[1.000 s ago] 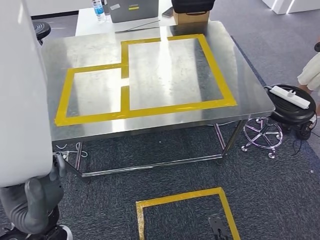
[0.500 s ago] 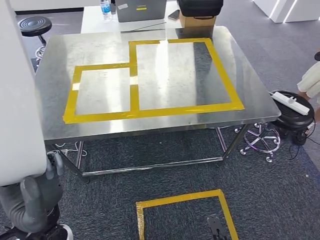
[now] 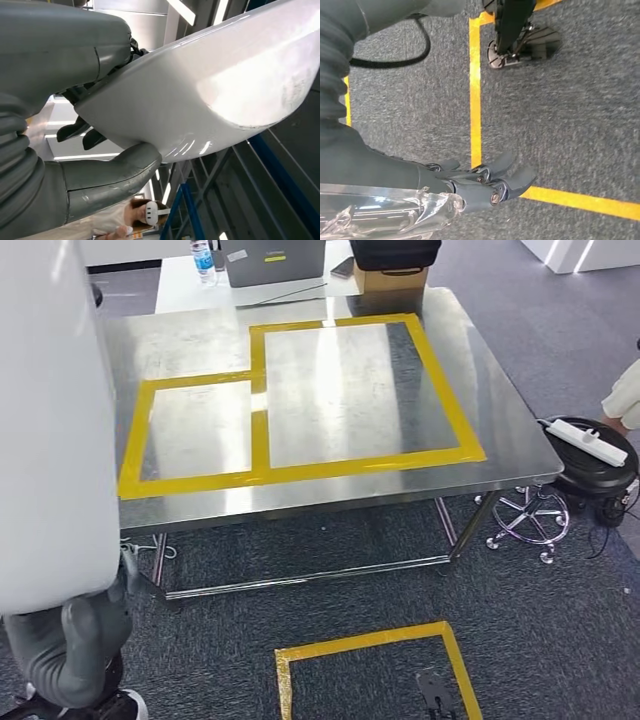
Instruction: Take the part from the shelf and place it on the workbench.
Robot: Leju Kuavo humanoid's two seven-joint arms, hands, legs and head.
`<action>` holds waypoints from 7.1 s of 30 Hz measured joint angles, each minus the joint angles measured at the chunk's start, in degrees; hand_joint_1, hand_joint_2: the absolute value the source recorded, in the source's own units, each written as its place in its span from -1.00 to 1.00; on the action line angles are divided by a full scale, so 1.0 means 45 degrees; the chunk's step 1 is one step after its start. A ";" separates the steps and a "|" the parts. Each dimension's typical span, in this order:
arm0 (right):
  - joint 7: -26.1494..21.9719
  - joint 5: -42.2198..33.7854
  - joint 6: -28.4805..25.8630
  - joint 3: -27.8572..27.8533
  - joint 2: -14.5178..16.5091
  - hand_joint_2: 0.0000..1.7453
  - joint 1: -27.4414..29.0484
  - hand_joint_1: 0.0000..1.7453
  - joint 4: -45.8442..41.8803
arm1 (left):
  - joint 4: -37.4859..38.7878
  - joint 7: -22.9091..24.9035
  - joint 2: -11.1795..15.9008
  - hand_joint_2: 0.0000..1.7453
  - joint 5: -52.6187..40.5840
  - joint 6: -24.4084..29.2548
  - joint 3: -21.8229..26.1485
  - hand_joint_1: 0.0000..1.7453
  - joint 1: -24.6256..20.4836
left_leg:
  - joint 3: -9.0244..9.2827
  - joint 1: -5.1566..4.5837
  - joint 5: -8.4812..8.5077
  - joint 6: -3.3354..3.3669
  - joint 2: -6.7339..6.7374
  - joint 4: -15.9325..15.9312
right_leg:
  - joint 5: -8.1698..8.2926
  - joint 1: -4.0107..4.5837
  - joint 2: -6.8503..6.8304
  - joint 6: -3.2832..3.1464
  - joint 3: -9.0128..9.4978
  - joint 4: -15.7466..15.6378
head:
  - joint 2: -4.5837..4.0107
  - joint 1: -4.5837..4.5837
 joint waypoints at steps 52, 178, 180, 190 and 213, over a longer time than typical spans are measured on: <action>0.0079 0.0120 0.0034 0.0023 -0.0019 1.00 0.0035 -1.00 0.0010 | 0.0000 -0.0251 -0.0026 1.00 -0.0158 0.0102 0.0057 1.00 -0.0005 | 0.0707 0.0123 0.1170 0.0433 -0.0038 -0.1754 | -0.0599 0.0040 -0.0038 0.0628 -0.0879 0.1796 | 0.0000 0.0255; 0.0265 0.0406 0.0783 0.2454 -0.0240 1.00 -0.0599 -1.00 0.0306 | 1.9317 0.8376 0.0860 1.00 -0.8717 0.6329 0.0475 1.00 -1.0005 | 0.0301 -0.0032 0.1445 0.0252 -0.0038 -0.1638 | 0.0410 0.0080 -0.0026 0.0351 -0.0618 0.0190 | 0.0005 0.0275; 0.0299 0.0407 0.0783 0.2483 -0.0242 1.00 -0.0607 -1.00 0.0306 | 1.9316 0.8116 0.0869 1.00 -0.8659 0.6098 0.0764 1.00 -0.9933 | 0.0300 -0.0023 0.1452 0.0162 -0.0034 -0.1666 | 0.0446 0.0083 -0.0007 0.0189 -0.0619 0.0159 | 0.0005 0.0266; 0.0340 0.0703 0.1026 0.2901 -0.0248 1.00 -0.0717 -1.00 0.0306 | 1.9291 0.7091 0.1100 1.00 -0.8371 0.3901 0.1712 1.00 -0.9647 | -0.0813 0.0107 0.0841 -0.0112 0.0027 0.0544 | 0.0469 0.0007 -0.0014 -0.0017 -0.0562 0.0113 | 0.0005 0.0165; 0.0418 0.0441 0.0992 0.3563 -0.0237 -1.00 -0.0840 -1.00 0.0311 | 1.9187 0.6482 0.1069 1.00 -0.9670 0.4732 0.2856 -1.00 -0.9314 | 0.0198 0.0045 0.1117 0.0030 -0.0012 -0.1312 | 0.0452 0.0037 0.0014 0.0066 -0.0535 0.0093 | 0.0005 0.0258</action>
